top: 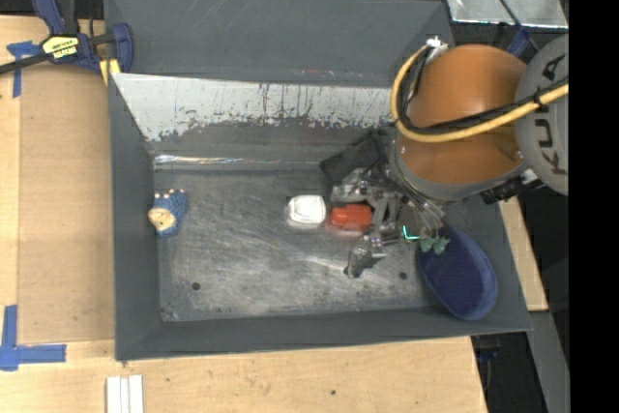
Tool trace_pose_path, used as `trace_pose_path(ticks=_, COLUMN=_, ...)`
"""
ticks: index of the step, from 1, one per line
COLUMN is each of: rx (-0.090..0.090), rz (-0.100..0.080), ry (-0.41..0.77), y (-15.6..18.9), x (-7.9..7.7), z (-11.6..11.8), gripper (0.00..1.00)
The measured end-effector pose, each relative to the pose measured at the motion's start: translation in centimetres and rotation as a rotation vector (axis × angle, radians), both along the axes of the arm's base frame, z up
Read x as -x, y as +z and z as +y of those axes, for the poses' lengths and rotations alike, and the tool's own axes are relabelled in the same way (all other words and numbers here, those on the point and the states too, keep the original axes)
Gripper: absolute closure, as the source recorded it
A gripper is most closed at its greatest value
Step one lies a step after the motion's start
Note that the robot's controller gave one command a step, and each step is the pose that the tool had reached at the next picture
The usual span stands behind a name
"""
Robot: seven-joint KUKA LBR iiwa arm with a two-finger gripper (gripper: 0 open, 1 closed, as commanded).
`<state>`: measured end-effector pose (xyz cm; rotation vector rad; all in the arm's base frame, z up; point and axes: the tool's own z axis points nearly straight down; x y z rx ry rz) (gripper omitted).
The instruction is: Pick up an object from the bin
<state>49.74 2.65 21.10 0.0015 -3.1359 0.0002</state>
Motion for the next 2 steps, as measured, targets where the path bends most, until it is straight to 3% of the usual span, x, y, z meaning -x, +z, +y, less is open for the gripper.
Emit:
trace_pose_path(ticks=1, rx=0.001, rz=-0.003, ry=-0.305, y=-12.5, x=-2.6, z=-3.3, gripper=0.00)
trace_pose_path(ticks=2, rx=-0.004, rz=-0.014, ry=-0.227, y=-10.6, x=-8.9, z=7.9, gripper=0.00)
